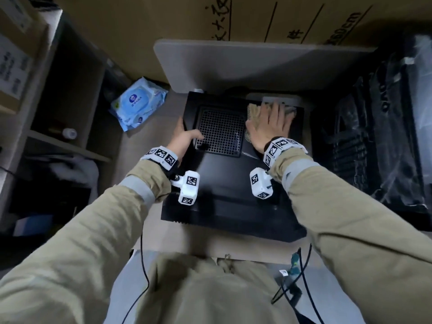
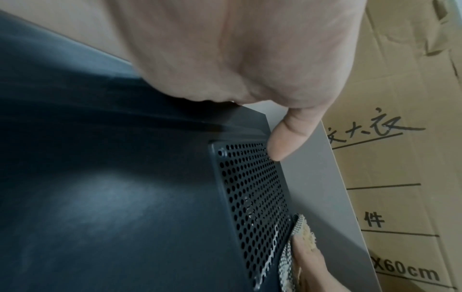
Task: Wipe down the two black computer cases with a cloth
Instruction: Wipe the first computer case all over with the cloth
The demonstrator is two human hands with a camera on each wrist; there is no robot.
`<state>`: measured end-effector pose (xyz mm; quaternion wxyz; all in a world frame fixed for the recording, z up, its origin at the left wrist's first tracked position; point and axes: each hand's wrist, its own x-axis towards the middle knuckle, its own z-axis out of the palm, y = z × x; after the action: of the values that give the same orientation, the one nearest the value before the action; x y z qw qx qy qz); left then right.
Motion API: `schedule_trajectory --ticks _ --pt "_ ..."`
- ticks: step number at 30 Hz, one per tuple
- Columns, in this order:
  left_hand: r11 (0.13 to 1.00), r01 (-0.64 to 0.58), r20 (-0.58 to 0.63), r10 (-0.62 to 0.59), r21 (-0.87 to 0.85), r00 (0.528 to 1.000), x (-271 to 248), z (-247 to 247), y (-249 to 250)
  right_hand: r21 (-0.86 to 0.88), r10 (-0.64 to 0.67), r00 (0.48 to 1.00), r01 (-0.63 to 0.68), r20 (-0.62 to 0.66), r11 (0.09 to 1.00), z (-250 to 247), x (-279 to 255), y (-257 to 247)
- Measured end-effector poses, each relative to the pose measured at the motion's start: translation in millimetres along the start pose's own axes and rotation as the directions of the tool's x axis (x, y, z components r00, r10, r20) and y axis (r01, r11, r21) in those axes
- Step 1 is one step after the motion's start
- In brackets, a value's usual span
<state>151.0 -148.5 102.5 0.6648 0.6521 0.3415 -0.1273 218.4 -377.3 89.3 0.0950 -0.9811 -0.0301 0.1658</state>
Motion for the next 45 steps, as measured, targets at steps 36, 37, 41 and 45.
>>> schedule_trajectory --ticks 36,37,41,45 --pt "0.910 0.036 -0.122 0.015 0.412 0.992 -2 12 -1 0.489 0.030 0.887 -0.282 0.461 0.825 -29 -55 -7" --pt "0.906 0.049 -0.136 0.009 0.421 0.991 -2 14 -1 0.485 0.040 0.889 -0.286 0.455 0.827 -31 -49 0" --pt "0.890 0.063 -0.182 0.022 0.451 0.983 -2 15 -1 0.447 0.095 0.895 -0.307 0.436 0.840 -41 -26 28" --pt "0.889 0.051 -0.197 0.045 0.456 0.979 -1 18 -3 0.424 0.113 0.920 -0.278 0.375 0.862 -57 -1 58"
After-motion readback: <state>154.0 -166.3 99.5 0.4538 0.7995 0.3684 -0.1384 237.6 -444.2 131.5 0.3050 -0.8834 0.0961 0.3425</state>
